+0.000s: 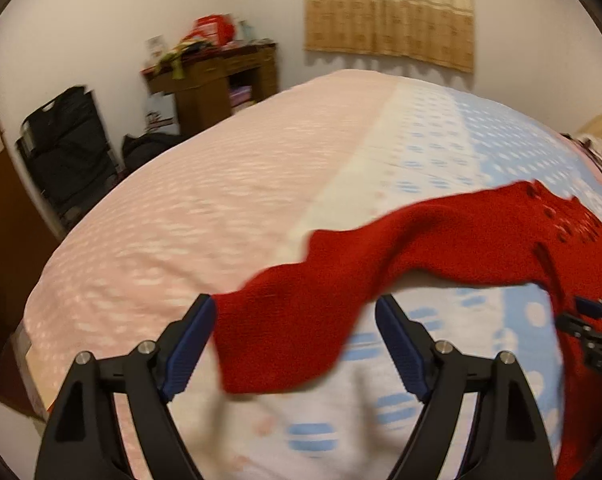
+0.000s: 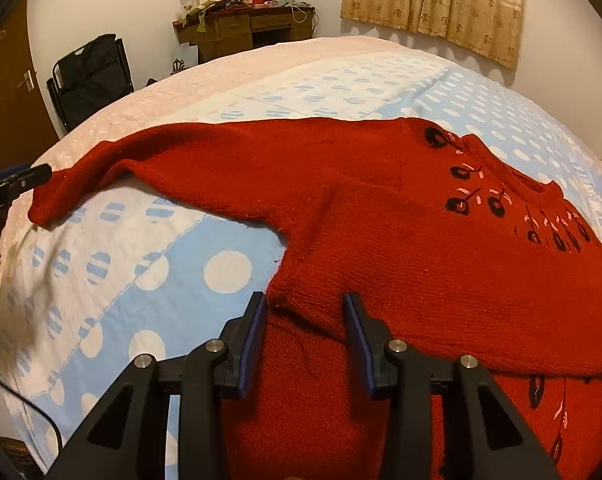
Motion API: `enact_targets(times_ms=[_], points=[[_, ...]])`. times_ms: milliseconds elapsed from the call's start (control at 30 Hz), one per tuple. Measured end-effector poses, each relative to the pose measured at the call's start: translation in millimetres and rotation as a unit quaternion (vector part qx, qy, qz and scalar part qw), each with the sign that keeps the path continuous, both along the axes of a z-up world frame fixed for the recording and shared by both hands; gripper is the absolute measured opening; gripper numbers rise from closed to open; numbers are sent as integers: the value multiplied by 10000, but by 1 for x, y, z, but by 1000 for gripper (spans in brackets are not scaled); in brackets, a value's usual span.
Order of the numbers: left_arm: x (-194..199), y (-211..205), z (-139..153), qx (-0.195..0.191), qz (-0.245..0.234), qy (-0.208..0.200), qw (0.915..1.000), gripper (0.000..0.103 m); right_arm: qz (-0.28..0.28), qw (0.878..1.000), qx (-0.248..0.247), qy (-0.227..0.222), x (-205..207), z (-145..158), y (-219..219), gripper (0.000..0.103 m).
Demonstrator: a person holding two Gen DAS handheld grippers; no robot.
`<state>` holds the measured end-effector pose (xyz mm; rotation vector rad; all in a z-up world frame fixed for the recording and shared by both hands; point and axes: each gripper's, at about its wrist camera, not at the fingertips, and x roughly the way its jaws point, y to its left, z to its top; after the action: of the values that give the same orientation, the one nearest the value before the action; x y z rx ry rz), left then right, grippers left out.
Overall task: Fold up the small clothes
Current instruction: 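Move the left gripper to the other sleeve cuff and grasp it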
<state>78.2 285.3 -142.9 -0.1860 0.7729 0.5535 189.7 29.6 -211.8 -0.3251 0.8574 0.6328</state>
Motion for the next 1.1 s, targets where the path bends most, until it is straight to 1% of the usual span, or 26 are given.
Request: enact_targets(times_ms=[100,133,200,267,300,367,400,467,533,567,633,733,767,867,967,1033,1100], points=[[-6,13,-5,-28,207,29,9998,84,-169,9998,138,-45,4,5,-6,15],[-8,18,-8,-56,277,49,9996,84,-188,9996,211,-24,5,7,-7,14],[-9,20,-11,-151,327,38,9993,84,-146,9995,290,-37,2,13,-6,13],[-10,22,-15,-190,374,53,9991,84,61,9997,242,-43,-7,14,1,13],[-10,22,-17,-182,378,64,9991,84,172,9998,121,-64,-13,11,8,13],[-10,22,-19,-164,379,85,9991,84,121,9996,-191,-152,-16,0,15,14],[-8,23,-20,-160,372,91,9991,84,90,9996,-129,-245,-16,-2,14,14],[-9,26,-23,-167,374,150,9990,84,46,9992,-161,-354,-16,-3,13,27],[-10,28,-26,-171,375,188,9990,84,-49,9984,-441,-343,-13,-6,13,84],[-10,29,-27,-164,387,219,9989,84,-43,9991,-359,-230,-11,-5,8,85],[-11,32,-29,-143,442,250,9986,84,-86,9999,35,-67,-8,2,-6,84],[-16,36,-26,-147,497,166,9985,84,-248,9987,402,-196,-6,18,-28,84],[-17,36,-25,-120,494,138,9986,84,-378,9977,522,-210,-2,23,-39,84],[-17,32,-22,-52,348,55,9994,84,-764,9954,561,-127,9,24,-58,84],[-14,22,-21,-37,93,9,9999,84,-1046,9922,664,-103,7,25,-72,84],[-12,22,-23,-70,135,62,9999,84,-977,9924,740,-137,-2,26,-71,85],[-11,32,-28,-186,362,100,9991,83,-842,9936,712,-231,-12,25,-66,85]])
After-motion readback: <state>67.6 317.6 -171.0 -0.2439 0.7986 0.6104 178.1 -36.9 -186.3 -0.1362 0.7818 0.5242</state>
